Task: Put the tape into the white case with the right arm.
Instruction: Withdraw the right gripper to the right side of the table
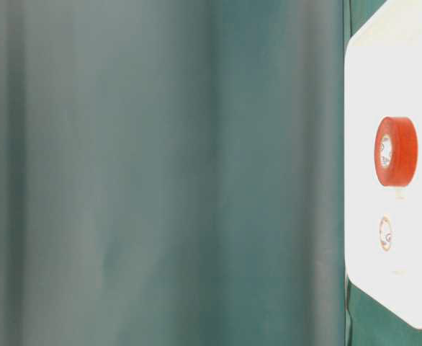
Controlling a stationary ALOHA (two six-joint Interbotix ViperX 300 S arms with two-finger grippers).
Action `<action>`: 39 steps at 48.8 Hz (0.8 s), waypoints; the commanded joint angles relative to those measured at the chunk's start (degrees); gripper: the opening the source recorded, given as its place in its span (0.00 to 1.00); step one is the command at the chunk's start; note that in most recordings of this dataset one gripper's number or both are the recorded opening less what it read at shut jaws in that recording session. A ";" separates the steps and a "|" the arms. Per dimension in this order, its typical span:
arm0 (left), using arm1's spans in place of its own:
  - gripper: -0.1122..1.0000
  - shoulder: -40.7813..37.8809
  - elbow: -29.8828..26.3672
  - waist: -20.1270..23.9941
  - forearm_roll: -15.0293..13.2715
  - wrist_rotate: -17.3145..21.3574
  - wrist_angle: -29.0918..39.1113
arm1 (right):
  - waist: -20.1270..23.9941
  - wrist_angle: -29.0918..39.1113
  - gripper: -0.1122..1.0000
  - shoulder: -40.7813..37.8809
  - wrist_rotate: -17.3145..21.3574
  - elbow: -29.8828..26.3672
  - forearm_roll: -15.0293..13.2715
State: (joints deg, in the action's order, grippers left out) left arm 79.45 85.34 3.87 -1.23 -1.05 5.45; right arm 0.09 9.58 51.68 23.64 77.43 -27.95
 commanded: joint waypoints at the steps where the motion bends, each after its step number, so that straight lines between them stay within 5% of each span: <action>1: 0.10 -0.44 -0.70 0.18 -0.18 0.00 -0.26 | 0.18 -0.18 0.73 -1.14 0.18 -1.05 0.09; 39: 0.10 -0.44 -0.62 0.26 -0.18 0.09 -0.26 | 6.15 -1.93 0.73 -24.96 0.09 -14.68 0.09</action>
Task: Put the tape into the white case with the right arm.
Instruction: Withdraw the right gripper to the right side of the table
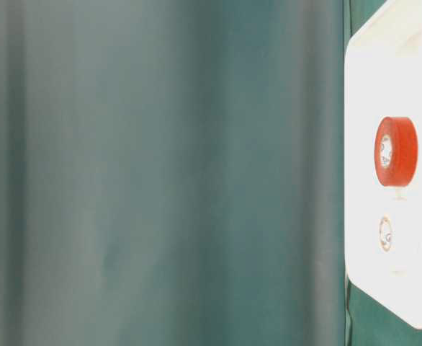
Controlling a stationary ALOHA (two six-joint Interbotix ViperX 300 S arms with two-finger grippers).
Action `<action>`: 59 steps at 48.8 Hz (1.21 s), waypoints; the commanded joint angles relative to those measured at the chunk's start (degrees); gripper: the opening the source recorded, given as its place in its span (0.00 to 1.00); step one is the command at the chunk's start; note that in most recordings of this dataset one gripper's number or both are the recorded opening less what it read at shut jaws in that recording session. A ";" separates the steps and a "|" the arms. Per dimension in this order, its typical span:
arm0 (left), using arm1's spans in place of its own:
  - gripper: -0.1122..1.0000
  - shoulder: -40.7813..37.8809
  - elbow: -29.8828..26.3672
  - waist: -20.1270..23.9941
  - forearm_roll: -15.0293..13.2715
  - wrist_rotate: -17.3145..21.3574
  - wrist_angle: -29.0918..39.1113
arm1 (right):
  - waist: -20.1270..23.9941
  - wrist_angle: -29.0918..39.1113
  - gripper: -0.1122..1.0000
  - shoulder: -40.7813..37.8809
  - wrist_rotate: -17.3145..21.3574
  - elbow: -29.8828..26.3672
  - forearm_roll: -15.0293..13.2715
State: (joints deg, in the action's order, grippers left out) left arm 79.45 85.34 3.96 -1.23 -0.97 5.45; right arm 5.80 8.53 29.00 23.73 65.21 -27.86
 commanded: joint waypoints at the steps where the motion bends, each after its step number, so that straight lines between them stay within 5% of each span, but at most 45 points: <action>1: 0.10 -0.44 -0.62 0.18 -0.18 0.00 -0.26 | 0.62 -1.14 0.73 -2.90 0.00 -2.81 0.00; 32: 0.10 -0.44 -0.62 0.18 -0.18 0.00 -0.26 | 5.27 -3.69 0.73 -21.53 -0.26 -16.08 -0.09; 59: 0.10 -0.44 -0.62 0.18 -0.18 0.00 -0.26 | 5.27 -3.96 0.73 -24.61 -0.18 -17.23 -0.09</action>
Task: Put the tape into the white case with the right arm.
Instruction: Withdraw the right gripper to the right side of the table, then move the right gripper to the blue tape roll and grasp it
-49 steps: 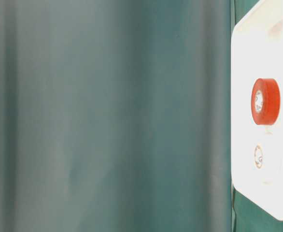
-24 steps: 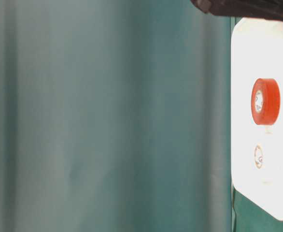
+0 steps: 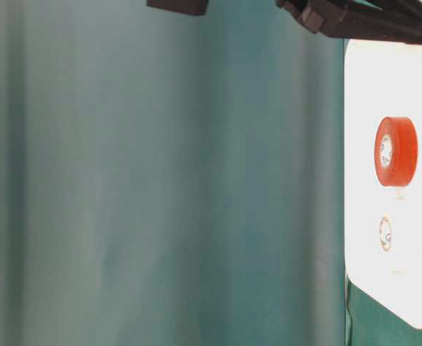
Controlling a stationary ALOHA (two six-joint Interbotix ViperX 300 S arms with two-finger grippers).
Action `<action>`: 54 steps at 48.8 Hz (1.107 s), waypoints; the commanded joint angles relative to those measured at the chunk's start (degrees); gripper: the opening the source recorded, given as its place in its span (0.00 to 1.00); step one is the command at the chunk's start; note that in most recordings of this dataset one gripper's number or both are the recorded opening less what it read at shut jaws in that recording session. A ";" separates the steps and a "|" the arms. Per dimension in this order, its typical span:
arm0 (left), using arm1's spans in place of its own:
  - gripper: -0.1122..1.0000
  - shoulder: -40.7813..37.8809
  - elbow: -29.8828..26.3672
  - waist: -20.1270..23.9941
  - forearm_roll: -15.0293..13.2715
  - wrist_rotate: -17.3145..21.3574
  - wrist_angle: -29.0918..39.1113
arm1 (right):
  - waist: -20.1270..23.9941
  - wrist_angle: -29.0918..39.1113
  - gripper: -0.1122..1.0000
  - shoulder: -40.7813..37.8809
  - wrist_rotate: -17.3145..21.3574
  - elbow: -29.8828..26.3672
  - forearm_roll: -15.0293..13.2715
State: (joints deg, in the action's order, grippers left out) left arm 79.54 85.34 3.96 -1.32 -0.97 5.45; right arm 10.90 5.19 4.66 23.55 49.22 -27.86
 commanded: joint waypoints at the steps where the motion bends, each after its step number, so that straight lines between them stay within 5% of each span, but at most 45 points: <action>1: 0.10 -0.53 -0.62 0.18 -0.09 -0.09 -0.26 | 0.18 -0.62 0.73 -0.53 0.00 -1.23 -0.09; 42: 0.10 -0.53 -0.62 0.09 -0.09 -0.09 -0.26 | 0.18 -0.18 0.71 -6.94 0.09 -3.78 -0.18; 47: 0.10 -0.53 -0.62 0.18 -0.09 -0.09 -0.26 | 0.18 -0.09 0.61 -6.86 -0.09 -3.69 -0.26; 54: 0.10 -0.53 -0.62 0.18 -0.09 0.00 -0.26 | 0.09 0.70 0.26 -6.86 0.18 -3.69 -0.26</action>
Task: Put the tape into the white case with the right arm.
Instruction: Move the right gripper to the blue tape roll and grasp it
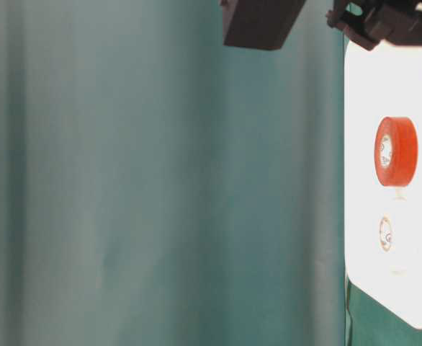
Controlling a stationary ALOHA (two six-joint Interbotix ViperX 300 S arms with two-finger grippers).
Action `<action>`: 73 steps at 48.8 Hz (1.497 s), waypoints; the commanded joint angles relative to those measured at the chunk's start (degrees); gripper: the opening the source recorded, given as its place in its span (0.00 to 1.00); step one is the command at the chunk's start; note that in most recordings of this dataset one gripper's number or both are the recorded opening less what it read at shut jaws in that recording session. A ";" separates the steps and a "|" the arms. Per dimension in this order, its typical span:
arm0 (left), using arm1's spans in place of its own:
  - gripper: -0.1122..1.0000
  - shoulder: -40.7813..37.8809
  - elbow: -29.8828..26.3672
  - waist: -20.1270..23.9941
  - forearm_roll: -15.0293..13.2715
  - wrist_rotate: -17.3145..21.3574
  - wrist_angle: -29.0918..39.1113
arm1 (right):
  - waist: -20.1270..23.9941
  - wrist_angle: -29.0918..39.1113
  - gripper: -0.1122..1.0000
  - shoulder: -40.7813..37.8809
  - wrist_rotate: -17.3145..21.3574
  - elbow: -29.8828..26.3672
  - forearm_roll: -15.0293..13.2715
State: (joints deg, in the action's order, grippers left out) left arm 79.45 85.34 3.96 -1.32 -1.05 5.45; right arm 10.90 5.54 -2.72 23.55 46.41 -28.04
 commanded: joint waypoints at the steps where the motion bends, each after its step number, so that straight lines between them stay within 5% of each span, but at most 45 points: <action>1: 0.10 -0.44 -0.70 0.18 -0.09 0.09 -0.26 | 0.18 0.62 0.22 0.53 0.18 -0.97 -0.18; 5: 0.10 -0.44 -0.62 0.18 -0.09 0.00 -0.35 | 0.09 1.32 0.11 0.53 0.18 -1.14 -0.18; 28: 0.10 -0.44 -0.70 0.18 -0.09 0.00 -0.26 | 0.18 2.55 0.11 2.11 0.26 -2.90 0.18; 44: 0.10 -0.44 -0.70 0.18 -0.09 0.00 -0.26 | 0.70 10.63 0.11 5.71 0.26 -5.98 0.26; 59: 0.10 -0.44 -0.70 0.18 -0.09 0.00 -0.26 | 0.70 8.17 0.11 4.75 0.35 -6.59 0.79; 73: 0.10 -0.44 -0.70 0.18 -0.09 0.00 -0.26 | 0.70 6.06 0.11 -2.37 0.09 -15.73 0.79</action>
State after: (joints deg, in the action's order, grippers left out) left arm 79.45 85.34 3.87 -1.32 -1.05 5.45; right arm 11.43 12.13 -4.04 23.73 35.16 -27.33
